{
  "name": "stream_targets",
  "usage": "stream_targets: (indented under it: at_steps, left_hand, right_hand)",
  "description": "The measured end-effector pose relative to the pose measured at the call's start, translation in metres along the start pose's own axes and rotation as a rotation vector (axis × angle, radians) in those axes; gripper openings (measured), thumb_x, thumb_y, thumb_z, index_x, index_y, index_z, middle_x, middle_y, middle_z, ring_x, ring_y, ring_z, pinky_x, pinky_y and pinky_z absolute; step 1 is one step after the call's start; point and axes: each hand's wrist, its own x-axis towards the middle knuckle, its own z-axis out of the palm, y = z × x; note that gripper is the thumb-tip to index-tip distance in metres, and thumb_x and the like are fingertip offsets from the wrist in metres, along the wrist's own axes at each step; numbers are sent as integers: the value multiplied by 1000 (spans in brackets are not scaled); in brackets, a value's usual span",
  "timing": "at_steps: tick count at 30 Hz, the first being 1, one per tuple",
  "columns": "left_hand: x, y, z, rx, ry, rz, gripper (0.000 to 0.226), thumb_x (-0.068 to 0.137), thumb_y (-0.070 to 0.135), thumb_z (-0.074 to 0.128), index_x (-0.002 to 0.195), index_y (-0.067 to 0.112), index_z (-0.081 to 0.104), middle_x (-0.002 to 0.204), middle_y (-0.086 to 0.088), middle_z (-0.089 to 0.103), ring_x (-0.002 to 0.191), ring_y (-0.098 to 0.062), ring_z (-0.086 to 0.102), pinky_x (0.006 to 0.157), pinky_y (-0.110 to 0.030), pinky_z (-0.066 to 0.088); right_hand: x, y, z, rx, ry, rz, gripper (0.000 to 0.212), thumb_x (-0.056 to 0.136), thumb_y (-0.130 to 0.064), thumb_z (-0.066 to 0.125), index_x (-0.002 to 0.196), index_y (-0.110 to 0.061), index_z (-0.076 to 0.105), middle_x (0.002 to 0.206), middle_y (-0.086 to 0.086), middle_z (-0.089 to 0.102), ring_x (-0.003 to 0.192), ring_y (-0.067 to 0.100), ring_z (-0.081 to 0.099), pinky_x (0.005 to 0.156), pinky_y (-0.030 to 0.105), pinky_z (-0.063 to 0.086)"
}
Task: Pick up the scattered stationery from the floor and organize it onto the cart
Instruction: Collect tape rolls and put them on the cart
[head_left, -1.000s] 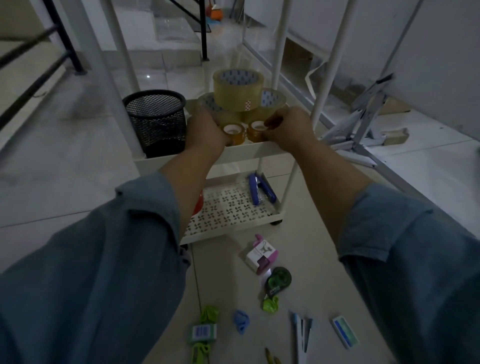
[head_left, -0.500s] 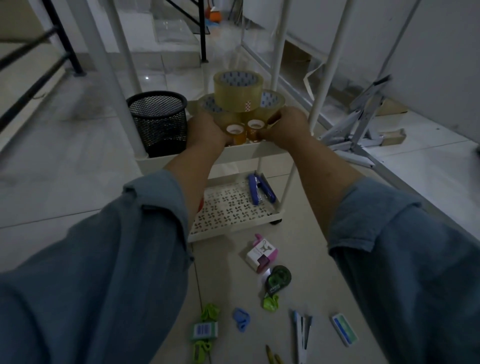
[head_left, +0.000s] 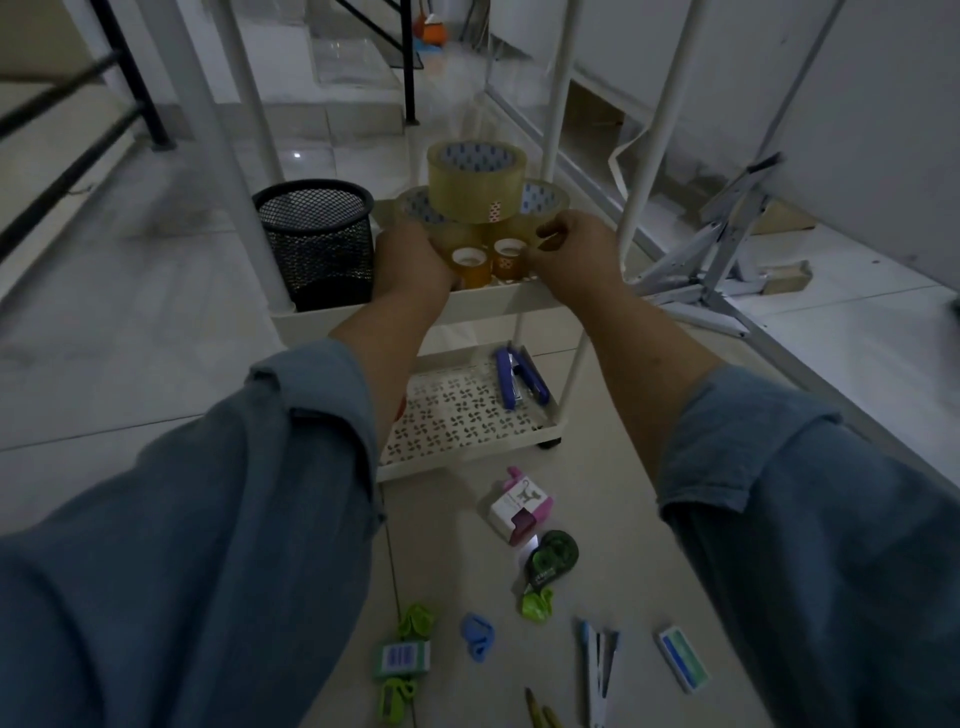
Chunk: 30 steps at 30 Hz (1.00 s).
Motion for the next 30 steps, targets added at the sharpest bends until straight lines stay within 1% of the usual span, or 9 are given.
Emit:
stream_targets:
  at_steps: [4, 6, 8, 11, 14, 19, 24, 28, 30]
  left_hand:
    - [-6, 0, -8, 63, 53, 80, 18, 88, -1, 48, 85, 3, 65, 105, -17, 66, 95, -26, 62, 75, -29, 48]
    - [-21, 5, -20, 72, 98, 218, 18, 91, 3, 47, 92, 4, 65, 107, -18, 65, 99, -27, 61, 80, -27, 46]
    - [-45, 7, -34, 9, 141, 366, 22, 90, 6, 49, 104, 1, 65, 107, -19, 65, 99, -28, 61, 85, -32, 49]
    - [-96, -12, -48, -99, 131, 462, 20, 87, 10, 53, 101, 5, 66, 95, -11, 69, 88, -20, 63, 81, -32, 51]
    - [-152, -57, -53, -81, 42, 351, 20, 86, 12, 57, 103, 11, 67, 96, -4, 70, 88, -13, 63, 82, -24, 49]
    - [-234, -153, -46, -32, -63, 41, 18, 86, 12, 60, 102, 12, 68, 91, -8, 71, 86, -20, 66, 80, -28, 51]
    - [-339, -225, -37, 114, -321, -122, 26, 89, 15, 55, 114, 15, 62, 111, -3, 67, 104, -20, 61, 94, -29, 45]
    - [-373, -273, -53, 165, -216, -151, 37, 87, 14, 55, 124, 12, 55, 128, -9, 53, 119, -26, 49, 100, -25, 34]
    - [-368, -296, -62, 240, -161, -196, 47, 86, 6, 56, 133, 11, 47, 139, -15, 42, 130, -32, 38, 106, -32, 30]
  right_hand:
    - [-20, 7, 2, 180, 169, -144, 13, 85, -10, 59, 96, -6, 65, 95, 6, 65, 84, 6, 52, 77, 12, 45]
    - [-40, 4, 0, 221, 266, -267, 11, 83, -9, 59, 90, -5, 67, 89, -2, 61, 84, 4, 51, 74, 3, 38]
    - [-66, 1, 1, 258, 328, -333, 12, 83, -12, 58, 90, -6, 66, 90, -7, 57, 88, 7, 54, 79, 9, 41]
    - [-119, 2, 12, 368, 278, -257, 12, 86, -12, 56, 93, -9, 65, 92, -6, 58, 90, 5, 55, 75, 17, 47]
    - [-182, 10, 36, 449, 176, -141, 9, 87, -9, 57, 92, -11, 65, 87, -1, 61, 79, 6, 56, 68, 11, 44]
    - [-279, 29, 86, 451, -66, 33, 11, 86, -6, 59, 88, -16, 63, 86, 1, 62, 78, 15, 59, 61, 7, 44]
    - [-370, 34, 130, 390, -316, 80, 13, 84, -2, 59, 89, -13, 65, 84, -2, 61, 72, 0, 55, 64, 5, 40]
    - [-423, 37, 145, 292, -442, -27, 15, 82, -8, 55, 92, -9, 67, 87, 3, 64, 78, 6, 54, 73, 6, 38]
    - [-435, 38, 140, 229, -442, -105, 18, 81, -12, 52, 92, -10, 67, 89, 4, 65, 84, 6, 52, 78, 4, 34]
